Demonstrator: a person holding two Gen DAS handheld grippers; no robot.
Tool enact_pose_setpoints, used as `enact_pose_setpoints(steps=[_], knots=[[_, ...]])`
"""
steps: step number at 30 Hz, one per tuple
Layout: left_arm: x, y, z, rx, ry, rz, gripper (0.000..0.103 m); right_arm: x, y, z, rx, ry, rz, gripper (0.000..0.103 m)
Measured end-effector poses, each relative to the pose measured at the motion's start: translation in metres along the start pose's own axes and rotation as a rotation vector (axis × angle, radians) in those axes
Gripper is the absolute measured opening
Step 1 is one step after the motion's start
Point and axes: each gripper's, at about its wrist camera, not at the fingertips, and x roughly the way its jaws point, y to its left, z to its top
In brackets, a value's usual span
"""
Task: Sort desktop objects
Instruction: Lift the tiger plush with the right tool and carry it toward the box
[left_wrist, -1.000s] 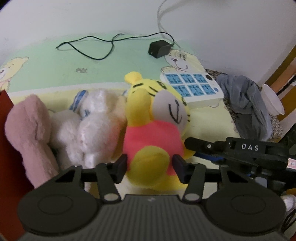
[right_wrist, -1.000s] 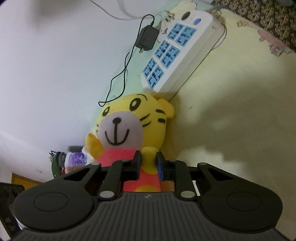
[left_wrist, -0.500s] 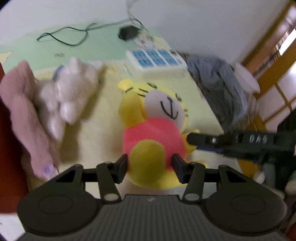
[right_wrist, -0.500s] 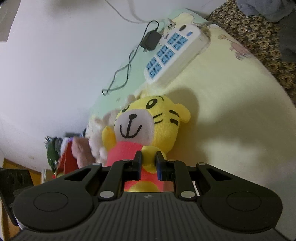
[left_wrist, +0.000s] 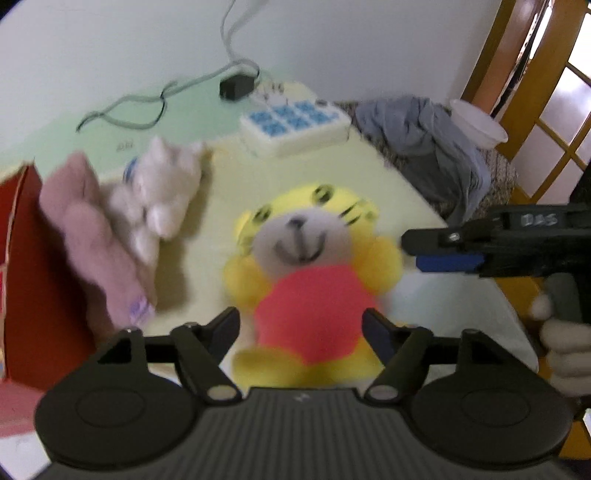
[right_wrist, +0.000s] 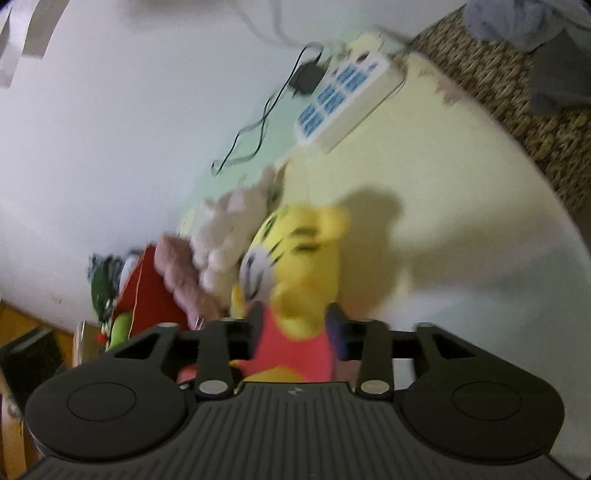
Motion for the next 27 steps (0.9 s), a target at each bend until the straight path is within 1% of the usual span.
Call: enact_pose_setpoints(steps=[1, 3, 4, 8, 9, 11, 12, 14, 17, 18, 20, 25, 27], knots=[[0.003, -0.003, 0.003, 0.006, -0.006, -0.007, 0.084, 0.003, -0.003, 0.003, 0.004, -0.014, -0.01, 0.058], [0.013, -0.009, 0.007, 0.028, -0.007, -0.009, 0.091, 0.013, -0.009, 0.01, 0.014, -0.005, -0.011, 0.058], [0.021, -0.011, 0.01, 0.029, 0.003, 0.003, 0.09, 0.019, -0.01, 0.013, 0.023, 0.001, -0.003, 0.058], [0.048, -0.002, 0.015, -0.022, 0.077, -0.046, 0.089, 0.04, -0.008, 0.023, 0.03, 0.035, 0.056, 0.059], [0.054, -0.001, 0.015, -0.021, 0.088, -0.049, 0.088, 0.045, -0.007, 0.025, 0.022, 0.046, 0.055, 0.059], [0.061, -0.001, 0.013, -0.02, 0.102, -0.017, 0.086, 0.058, -0.004, 0.027, 0.012, 0.07, 0.06, 0.064], [0.062, -0.001, 0.013, -0.021, 0.102, -0.017, 0.083, 0.065, -0.004, 0.027, 0.016, 0.091, 0.074, 0.065], [0.063, -0.002, 0.013, -0.025, 0.095, -0.019, 0.08, 0.075, 0.001, 0.026, 0.011, 0.118, 0.081, 0.062], [0.064, -0.007, 0.012, -0.01, 0.09, 0.0, 0.077, 0.085, 0.013, 0.024, -0.052, 0.139, 0.054, 0.062], [0.063, -0.01, 0.012, -0.001, 0.088, 0.007, 0.074, 0.087, 0.016, 0.023, -0.068, 0.149, 0.048, 0.061], [0.06, -0.015, 0.011, 0.024, 0.08, 0.02, 0.074, 0.086, 0.022, 0.022, -0.097, 0.151, 0.039, 0.055], [0.048, -0.019, 0.011, 0.014, 0.071, -0.019, 0.073, 0.063, 0.032, 0.016, -0.14, 0.131, 0.037, 0.052], [0.039, -0.023, 0.012, 0.017, 0.054, -0.034, 0.073, 0.054, 0.037, 0.014, -0.148, 0.112, 0.025, 0.052]])
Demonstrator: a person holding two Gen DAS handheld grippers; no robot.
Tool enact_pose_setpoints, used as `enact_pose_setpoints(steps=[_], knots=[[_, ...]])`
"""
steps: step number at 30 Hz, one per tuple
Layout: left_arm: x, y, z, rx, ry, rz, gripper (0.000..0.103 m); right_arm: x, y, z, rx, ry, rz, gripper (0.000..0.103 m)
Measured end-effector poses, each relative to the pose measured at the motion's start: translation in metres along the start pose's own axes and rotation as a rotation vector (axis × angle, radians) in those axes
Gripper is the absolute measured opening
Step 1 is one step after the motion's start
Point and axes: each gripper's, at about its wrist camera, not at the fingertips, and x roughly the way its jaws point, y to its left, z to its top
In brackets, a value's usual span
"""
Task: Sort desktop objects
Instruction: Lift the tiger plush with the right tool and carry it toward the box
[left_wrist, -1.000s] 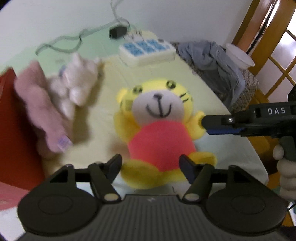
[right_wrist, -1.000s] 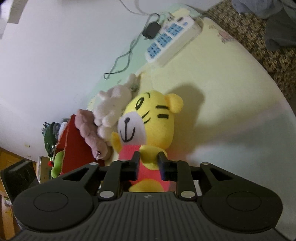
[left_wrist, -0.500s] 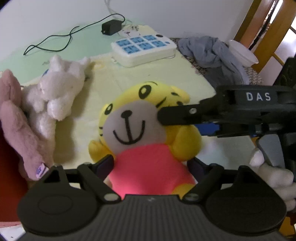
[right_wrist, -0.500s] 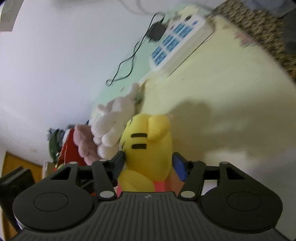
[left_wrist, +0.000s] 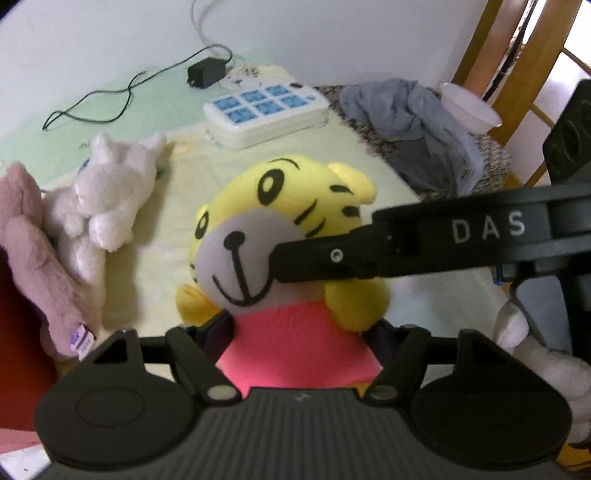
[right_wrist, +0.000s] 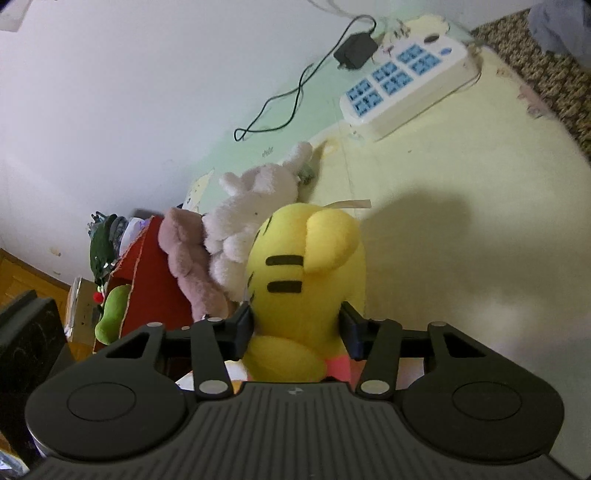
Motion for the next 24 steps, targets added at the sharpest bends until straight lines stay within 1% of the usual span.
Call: enact_pose_setpoints(steps=[5, 12, 18, 22, 24], knots=[[-0.031, -0.002, 0.005, 0.019, -0.087, -0.016, 0.073, -0.025, 0.027, -0.004, -0.069, -0.081, -0.019, 0.051], [-0.091, 0.025, 0.009, 0.056, -0.222, -0.02, 0.073, -0.043, 0.082, -0.005, -0.147, -0.22, -0.003, 0.051], [-0.141, 0.074, 0.004, 0.083, -0.306, -0.003, 0.073, -0.031, 0.144, -0.018, -0.239, -0.302, 0.0, 0.051], [-0.171, 0.118, -0.004, 0.083, -0.343, 0.022, 0.073, -0.008, 0.186, -0.028, -0.294, -0.33, 0.007, 0.051], [-0.18, 0.136, -0.009, 0.088, -0.351, 0.039, 0.073, 0.008, 0.203, -0.03, -0.311, -0.34, 0.013, 0.051]])
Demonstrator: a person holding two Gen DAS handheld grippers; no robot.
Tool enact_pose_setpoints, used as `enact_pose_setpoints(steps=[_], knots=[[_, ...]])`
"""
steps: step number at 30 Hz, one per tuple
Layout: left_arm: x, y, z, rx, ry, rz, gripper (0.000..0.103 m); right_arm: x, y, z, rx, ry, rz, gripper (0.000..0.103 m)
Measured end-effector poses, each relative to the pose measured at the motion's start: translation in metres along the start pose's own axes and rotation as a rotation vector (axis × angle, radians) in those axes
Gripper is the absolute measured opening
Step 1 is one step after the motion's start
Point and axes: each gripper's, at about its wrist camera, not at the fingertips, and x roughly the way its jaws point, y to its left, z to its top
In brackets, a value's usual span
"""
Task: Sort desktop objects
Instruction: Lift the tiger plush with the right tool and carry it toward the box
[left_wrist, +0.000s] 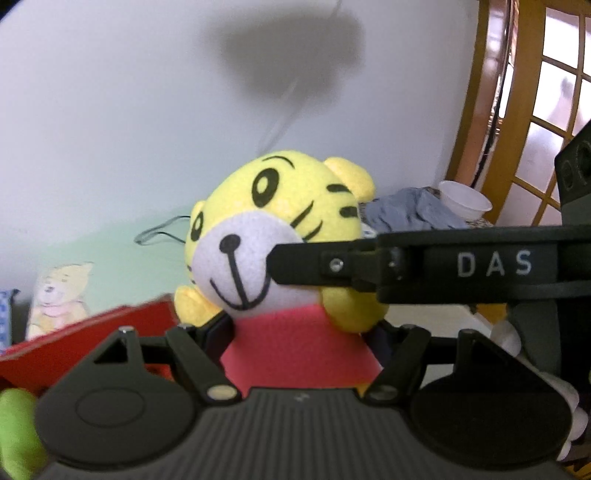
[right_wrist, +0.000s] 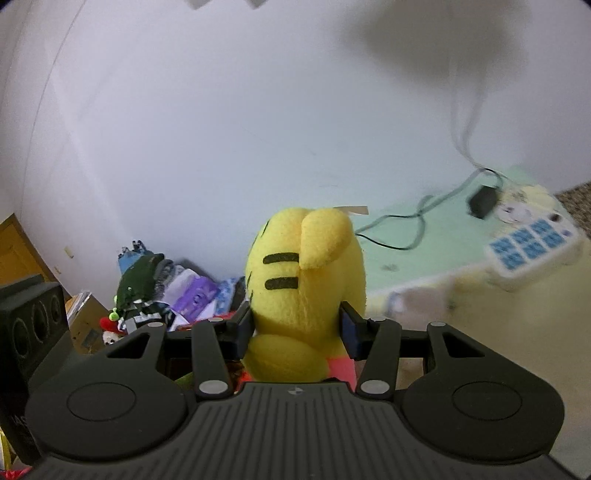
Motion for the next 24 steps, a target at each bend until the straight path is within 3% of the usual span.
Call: enact_pose_setpoints(steps=[4, 9, 18, 24], knots=[[-0.009, 0.038, -0.009, 0.02, 0.014, 0.027, 0.073, 0.031, 0.034, -0.009, -0.061, -0.015, -0.01, 0.051], [0.001, 0.067, -0.024, 0.065, 0.067, 0.06, 0.072, 0.07, 0.069, -0.032, -0.205, -0.019, -0.093, 0.05], [0.032, 0.092, -0.055, 0.101, 0.167, 0.016, 0.071, 0.117, 0.079, -0.063, -0.232, 0.035, -0.241, 0.047], [0.038, 0.099, -0.061, 0.083, 0.167, -0.026, 0.069, 0.131, 0.091, -0.072, -0.301, 0.063, -0.334, 0.045]])
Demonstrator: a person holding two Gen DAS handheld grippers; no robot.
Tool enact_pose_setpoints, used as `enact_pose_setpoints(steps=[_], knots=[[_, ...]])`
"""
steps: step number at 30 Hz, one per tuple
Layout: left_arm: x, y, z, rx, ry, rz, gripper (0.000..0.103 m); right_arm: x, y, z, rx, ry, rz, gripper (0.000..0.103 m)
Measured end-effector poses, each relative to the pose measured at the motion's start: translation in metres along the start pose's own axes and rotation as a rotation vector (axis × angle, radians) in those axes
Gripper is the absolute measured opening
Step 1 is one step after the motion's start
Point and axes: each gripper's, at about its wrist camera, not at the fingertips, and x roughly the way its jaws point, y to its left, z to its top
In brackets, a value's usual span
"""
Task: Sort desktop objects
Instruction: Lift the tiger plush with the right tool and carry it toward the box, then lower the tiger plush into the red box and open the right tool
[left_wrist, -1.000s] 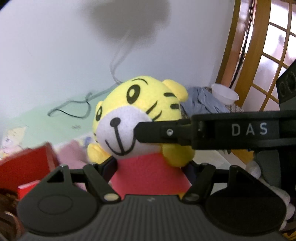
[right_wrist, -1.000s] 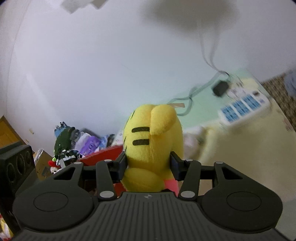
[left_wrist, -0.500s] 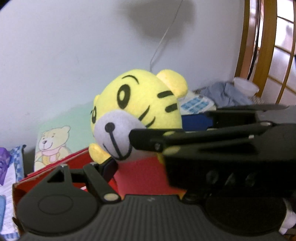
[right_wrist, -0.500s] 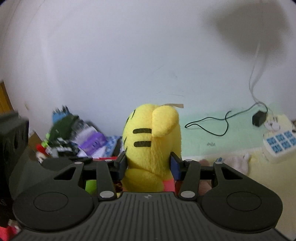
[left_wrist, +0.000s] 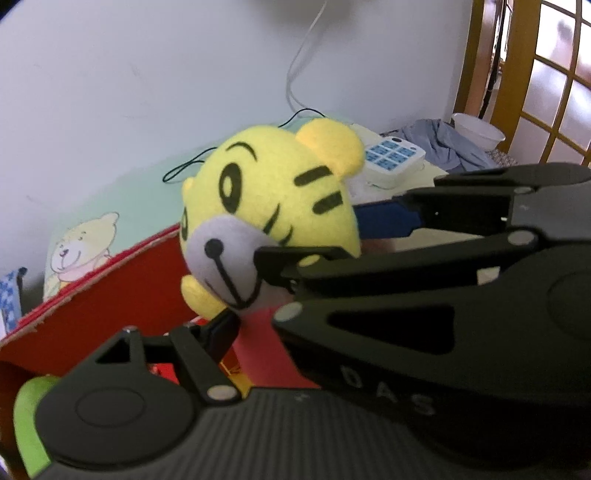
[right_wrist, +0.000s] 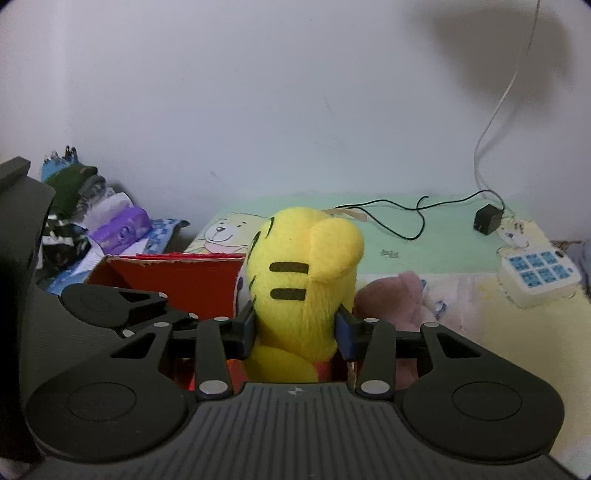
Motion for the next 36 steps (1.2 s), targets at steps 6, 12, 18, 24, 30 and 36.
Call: enact_pose_setpoints(steps=[6, 12, 18, 24, 30, 36], knots=[[0.0, 0.006, -0.003, -0.072, -0.039, -0.057, 0.069, 0.001, 0.009, 0.01, -0.089, 0.01, -0.026, 0.044], [0.012, 0.003, -0.012, -0.101, -0.018, -0.061, 0.069, 0.016, 0.008, 0.007, -0.177, 0.059, -0.014, 0.044], [0.014, -0.009, -0.012, -0.077, -0.005, -0.032, 0.07, 0.02, 0.002, 0.001, -0.143, 0.063, 0.015, 0.05], [-0.005, -0.006, -0.011, -0.103, -0.033, -0.044, 0.081, 0.007, -0.001, 0.002, -0.099, 0.005, 0.001, 0.064], [-0.023, -0.003, -0.017, -0.122, -0.064, -0.048, 0.086, -0.002, -0.002, 0.002, -0.06, -0.018, -0.013, 0.065], [-0.021, -0.001, -0.019, -0.143, -0.051, -0.035, 0.086, -0.002, -0.001, -0.001, -0.046, -0.012, -0.037, 0.063]])
